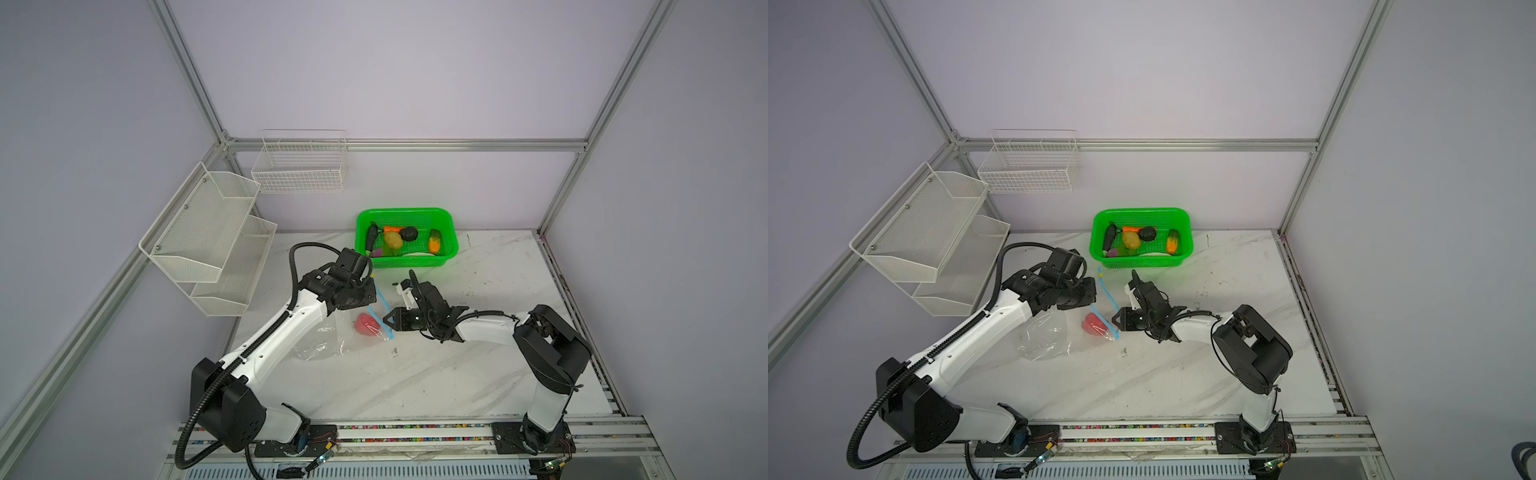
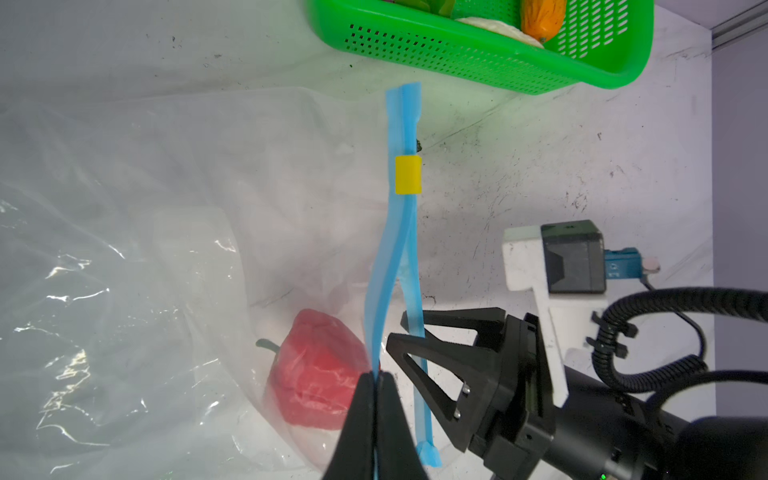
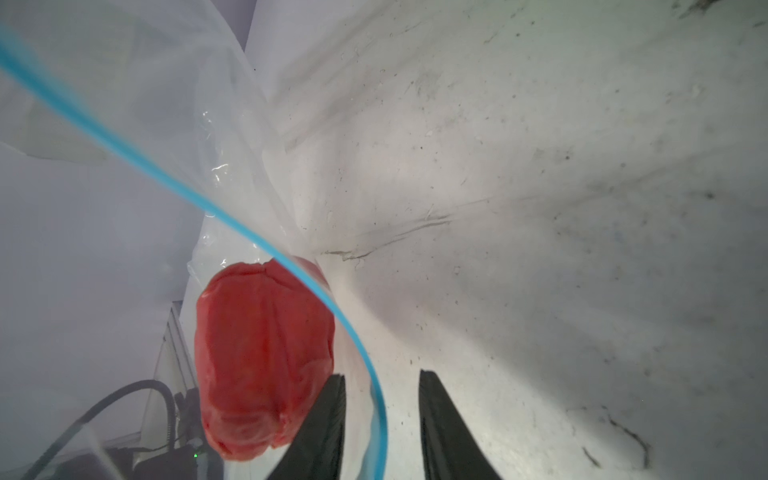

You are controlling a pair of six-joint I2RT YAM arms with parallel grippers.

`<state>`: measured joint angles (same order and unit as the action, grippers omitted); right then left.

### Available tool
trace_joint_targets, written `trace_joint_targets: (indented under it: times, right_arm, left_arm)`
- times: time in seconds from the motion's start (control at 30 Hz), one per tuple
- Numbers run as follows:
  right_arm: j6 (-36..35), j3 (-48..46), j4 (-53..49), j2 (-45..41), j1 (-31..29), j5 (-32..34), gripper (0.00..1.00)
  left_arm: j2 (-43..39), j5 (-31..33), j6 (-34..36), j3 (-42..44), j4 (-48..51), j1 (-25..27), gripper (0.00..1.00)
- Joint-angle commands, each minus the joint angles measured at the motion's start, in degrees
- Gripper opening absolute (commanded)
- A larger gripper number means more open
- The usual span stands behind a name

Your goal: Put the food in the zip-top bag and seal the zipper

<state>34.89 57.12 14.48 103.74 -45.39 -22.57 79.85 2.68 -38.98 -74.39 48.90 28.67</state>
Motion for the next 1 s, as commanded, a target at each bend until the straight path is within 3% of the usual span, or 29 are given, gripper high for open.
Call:
trace_joint_targets:
  times: [0.0, 0.3, 0.97]
  right_arm:
    - [0.26, 1.65, 1.64, 0.32, 0.03, -1.94, 0.25]
    - [1.12, 2.69, 0.88, -2.64, -0.05, -2.78, 0.08]
    - [-0.18, 11.67, -12.67, -9.61, -4.75, 2.70, 0.05]
  left_arm:
    - [-1.97, 0.03, 0.22, 0.41, -0.81, -0.85, 0.00]
    - [-3.70, -1.89, -0.39, 1.61, -0.99, -2.30, 0.00]
    - [-10.69, -0.75, 0.02, -3.17, 5.25, -3.08, 0.00]
